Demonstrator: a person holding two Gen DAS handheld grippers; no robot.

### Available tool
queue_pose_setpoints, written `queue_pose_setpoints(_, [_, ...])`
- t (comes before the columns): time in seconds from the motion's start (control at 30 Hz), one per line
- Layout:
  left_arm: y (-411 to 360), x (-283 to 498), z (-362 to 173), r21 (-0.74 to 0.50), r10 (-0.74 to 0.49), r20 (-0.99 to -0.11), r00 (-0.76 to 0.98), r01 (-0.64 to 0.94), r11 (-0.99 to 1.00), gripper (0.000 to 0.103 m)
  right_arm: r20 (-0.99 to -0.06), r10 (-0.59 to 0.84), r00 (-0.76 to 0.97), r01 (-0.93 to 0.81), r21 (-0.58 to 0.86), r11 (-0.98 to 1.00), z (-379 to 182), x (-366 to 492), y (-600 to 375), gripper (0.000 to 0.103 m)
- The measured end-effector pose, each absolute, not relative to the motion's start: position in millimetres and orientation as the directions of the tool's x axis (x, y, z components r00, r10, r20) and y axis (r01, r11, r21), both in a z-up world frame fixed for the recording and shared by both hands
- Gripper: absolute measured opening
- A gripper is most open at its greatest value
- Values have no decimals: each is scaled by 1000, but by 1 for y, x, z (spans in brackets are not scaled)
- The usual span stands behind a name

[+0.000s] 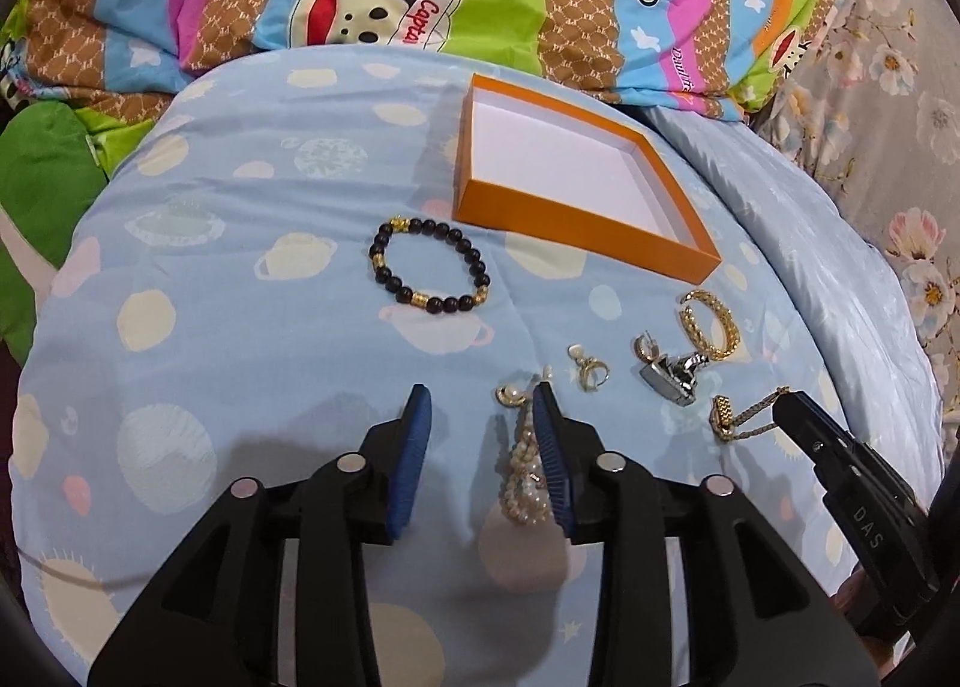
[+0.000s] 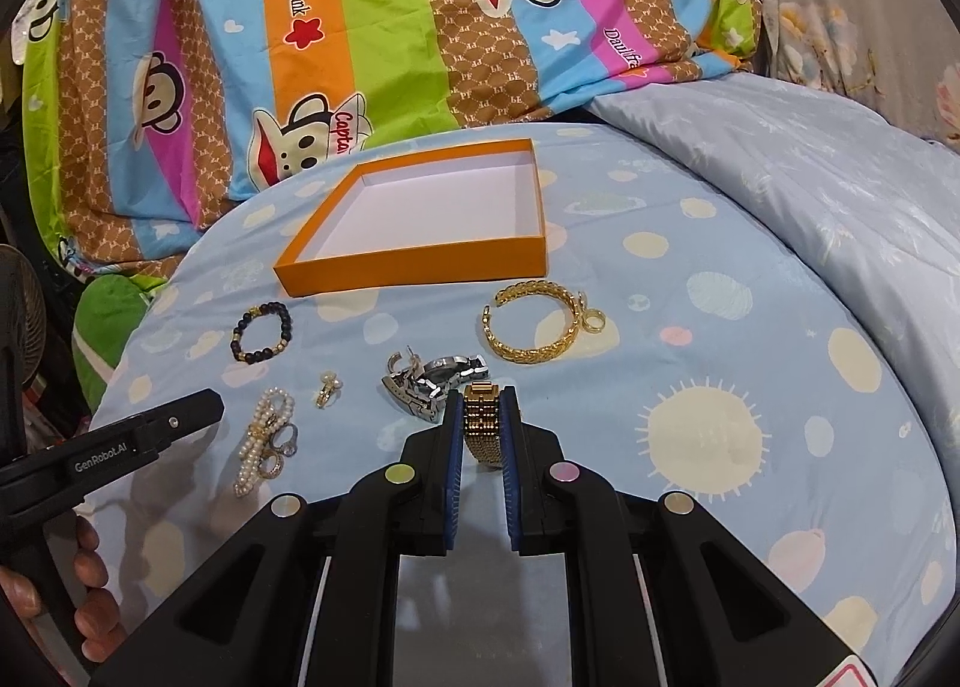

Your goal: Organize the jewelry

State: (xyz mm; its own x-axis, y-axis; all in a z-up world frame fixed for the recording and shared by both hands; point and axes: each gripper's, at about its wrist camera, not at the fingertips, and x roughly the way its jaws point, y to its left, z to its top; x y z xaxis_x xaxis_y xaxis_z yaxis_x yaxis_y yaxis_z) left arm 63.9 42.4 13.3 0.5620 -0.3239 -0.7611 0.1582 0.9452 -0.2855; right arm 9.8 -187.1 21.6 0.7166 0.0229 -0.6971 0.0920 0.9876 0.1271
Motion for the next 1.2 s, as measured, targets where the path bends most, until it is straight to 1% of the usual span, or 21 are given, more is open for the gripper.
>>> queue_pose_setpoints(0.13, [44,75,16,-253,-291,-765,574,148,956,34,-701,23,713,89,123,988,21,11,-187,11])
queue_pose_setpoints(0.33, [58,117,5,-216,-220,-797,562,75,974,34,-703,28,711,88,128,988,19,14,-187,11])
queue_pose_setpoints(0.5, [52,144,-9,-187,-188,-820,541,57,981,34,-708,29,706,88,128,988,17,19,-187,11])
queue_pose_setpoints(0.63, [45,152,-12,-146,-155,-818,554,61,987,33,-712,29,701,91,130,987,15,24,-189,11])
queue_pose_setpoints(0.67, [44,153,-13,-147,-156,-817,555,61,987,28,-714,29,700,92,131,987,15,25,-189,11])
queue_pose_setpoints(0.7, [43,153,-13,-141,-152,-817,557,62,988,17,-715,30,699,92,132,987,14,25,-189,11])
queue_pose_setpoints(0.73, [42,152,-14,-134,-148,-817,558,67,989,10,-716,30,698,93,132,987,13,26,-189,11])
queue_pose_setpoints(0.77, [41,152,-14,-137,-155,-816,557,74,988,7,-717,31,696,94,134,987,12,26,-190,11])
queue_pose_setpoints(0.97, [39,141,-1,-160,-192,-787,586,107,981,6,-716,29,698,95,133,987,12,27,-190,11])
queue_pose_setpoints(1.2, [31,127,45,-201,-272,-723,635,183,962,6,-691,58,721,82,168,982,32,33,-196,11])
